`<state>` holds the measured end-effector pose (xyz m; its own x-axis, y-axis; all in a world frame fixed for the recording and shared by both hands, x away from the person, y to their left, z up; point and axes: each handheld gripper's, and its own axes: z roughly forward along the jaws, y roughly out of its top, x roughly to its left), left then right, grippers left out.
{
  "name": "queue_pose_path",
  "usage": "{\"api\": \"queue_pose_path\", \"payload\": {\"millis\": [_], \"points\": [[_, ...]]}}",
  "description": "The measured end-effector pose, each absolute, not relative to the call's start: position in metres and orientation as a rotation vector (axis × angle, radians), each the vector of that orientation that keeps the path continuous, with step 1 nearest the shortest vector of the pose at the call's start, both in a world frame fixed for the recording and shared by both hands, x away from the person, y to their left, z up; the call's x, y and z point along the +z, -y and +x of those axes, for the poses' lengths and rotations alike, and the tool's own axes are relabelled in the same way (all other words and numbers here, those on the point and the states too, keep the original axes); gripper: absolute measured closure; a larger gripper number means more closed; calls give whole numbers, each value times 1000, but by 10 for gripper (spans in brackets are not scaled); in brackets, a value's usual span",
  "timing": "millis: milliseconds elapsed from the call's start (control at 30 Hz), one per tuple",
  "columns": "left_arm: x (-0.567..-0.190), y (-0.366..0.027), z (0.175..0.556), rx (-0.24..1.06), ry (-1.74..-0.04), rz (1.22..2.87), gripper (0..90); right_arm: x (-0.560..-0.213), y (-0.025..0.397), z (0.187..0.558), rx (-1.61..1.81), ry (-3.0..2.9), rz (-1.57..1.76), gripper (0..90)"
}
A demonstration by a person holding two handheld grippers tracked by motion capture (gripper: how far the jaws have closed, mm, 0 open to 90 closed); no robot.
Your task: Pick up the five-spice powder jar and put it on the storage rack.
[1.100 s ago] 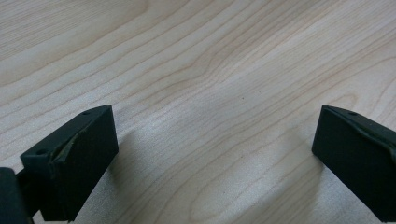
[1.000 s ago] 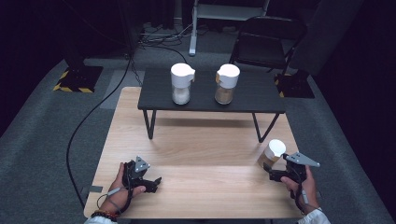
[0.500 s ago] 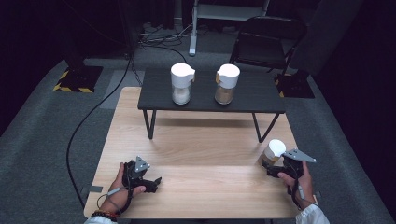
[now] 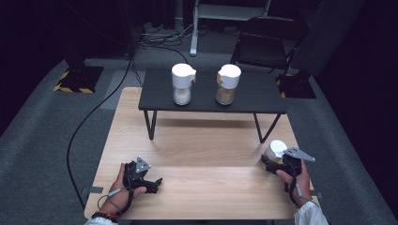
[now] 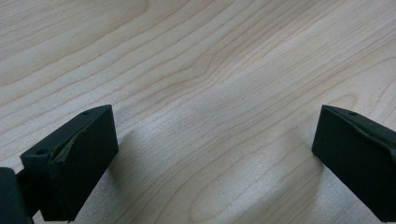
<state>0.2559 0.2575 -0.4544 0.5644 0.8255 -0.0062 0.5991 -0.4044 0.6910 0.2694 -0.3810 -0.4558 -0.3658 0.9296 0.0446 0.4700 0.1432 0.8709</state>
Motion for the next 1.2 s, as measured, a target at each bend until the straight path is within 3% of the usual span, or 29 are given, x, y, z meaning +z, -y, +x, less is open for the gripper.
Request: {"api": "queue_pose_path", "payload": {"millis": [267, 1200], "points": [[-454, -257, 256, 447, -1135, 2145, 1, -461, 381, 267, 1188, -1891, 1305, 290], [-454, -258, 256, 448, -1134, 2146, 1, -448, 380, 252, 1156, -1901, 1194, 298]]}}
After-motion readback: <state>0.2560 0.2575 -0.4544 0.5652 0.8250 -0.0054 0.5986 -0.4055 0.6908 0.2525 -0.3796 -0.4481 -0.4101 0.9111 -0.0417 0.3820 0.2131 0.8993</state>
